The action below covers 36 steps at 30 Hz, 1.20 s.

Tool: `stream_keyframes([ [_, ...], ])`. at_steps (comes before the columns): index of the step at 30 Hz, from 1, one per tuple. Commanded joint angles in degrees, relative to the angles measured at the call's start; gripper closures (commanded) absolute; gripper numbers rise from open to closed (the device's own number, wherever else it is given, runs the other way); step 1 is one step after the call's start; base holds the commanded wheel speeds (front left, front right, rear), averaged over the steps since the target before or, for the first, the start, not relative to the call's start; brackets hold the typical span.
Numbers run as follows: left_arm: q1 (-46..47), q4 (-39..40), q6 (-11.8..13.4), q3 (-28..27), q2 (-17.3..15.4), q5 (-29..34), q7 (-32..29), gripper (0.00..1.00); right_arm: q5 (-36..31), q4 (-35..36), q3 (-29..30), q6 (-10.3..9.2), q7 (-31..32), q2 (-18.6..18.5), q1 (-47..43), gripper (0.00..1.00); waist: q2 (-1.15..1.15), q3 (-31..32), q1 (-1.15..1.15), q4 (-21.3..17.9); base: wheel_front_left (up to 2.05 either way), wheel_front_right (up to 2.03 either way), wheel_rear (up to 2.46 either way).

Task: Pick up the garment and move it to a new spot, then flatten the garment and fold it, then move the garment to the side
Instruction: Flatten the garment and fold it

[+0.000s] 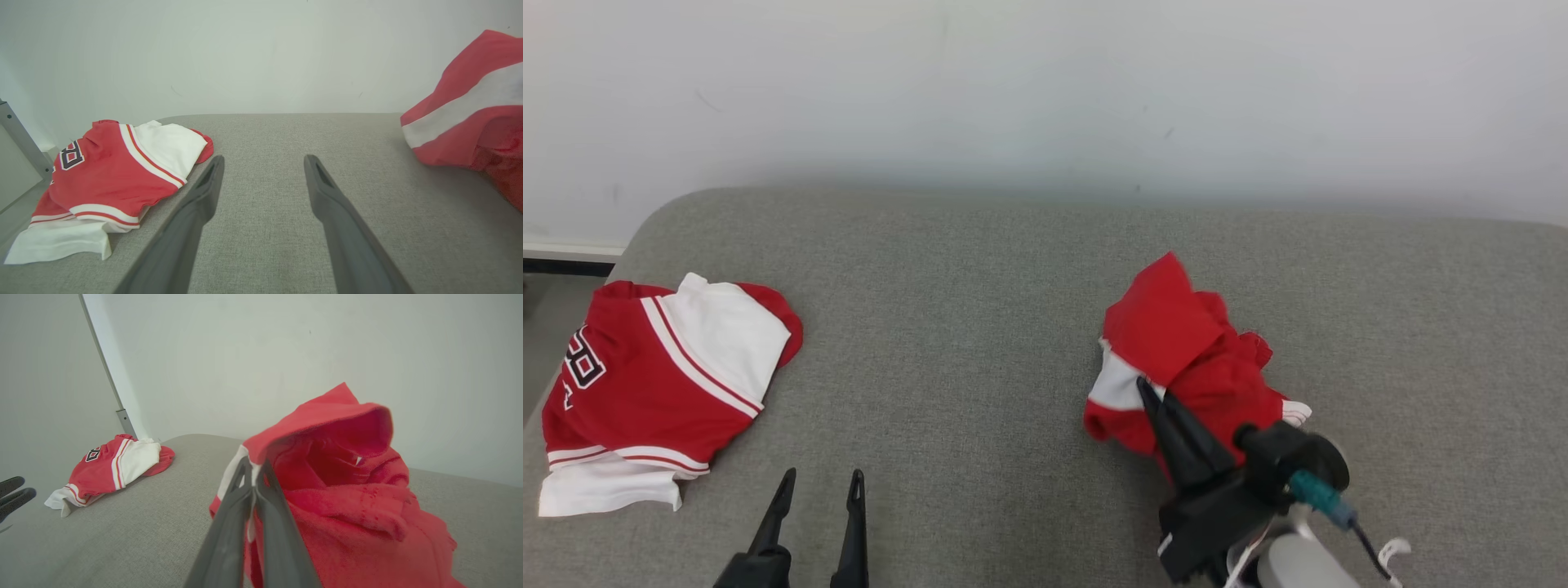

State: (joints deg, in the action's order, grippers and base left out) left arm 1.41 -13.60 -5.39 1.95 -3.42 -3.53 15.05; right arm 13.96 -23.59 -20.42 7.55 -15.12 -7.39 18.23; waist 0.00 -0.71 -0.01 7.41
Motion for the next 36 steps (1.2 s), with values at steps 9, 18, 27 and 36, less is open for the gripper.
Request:
stream_keyframes([
  [9,-1.76,-0.65,0.14,1.63,0.47,-1.37,0.2,0.0,3.8,-1.28,-9.78,-0.12,-0.05,-0.75,-7.47,0.0,0.0,0.36,0.01,-0.9,0.0,0.0,0.0],
  [18,-1.88,-0.71,0.2,1.41,0.49,-1.24,0.2,0.0,3.6,7.28,-4.39,-0.12,-0.04,-1.03,-12.3,0.0,0.0,1.47,0.01,-2.49,0.0,0.0,0.0],
  [27,-2.44,0.38,0.67,1.02,0.52,-0.98,0.2,0.0,1.81,18.07,9.63,-0.12,-0.04,-1.52,-17.84,0.0,0.0,1.36,0.01,-3.93,0.0,0.0,0.0],
  [36,-1.58,0.67,0.14,2.24,0.56,-0.54,0.2,0.0,0.49,18.91,15.31,-0.13,-0.05,0.32,-22.16,0.0,0.0,0.52,0.01,-4.7,0.0,0.0,0.0],
])
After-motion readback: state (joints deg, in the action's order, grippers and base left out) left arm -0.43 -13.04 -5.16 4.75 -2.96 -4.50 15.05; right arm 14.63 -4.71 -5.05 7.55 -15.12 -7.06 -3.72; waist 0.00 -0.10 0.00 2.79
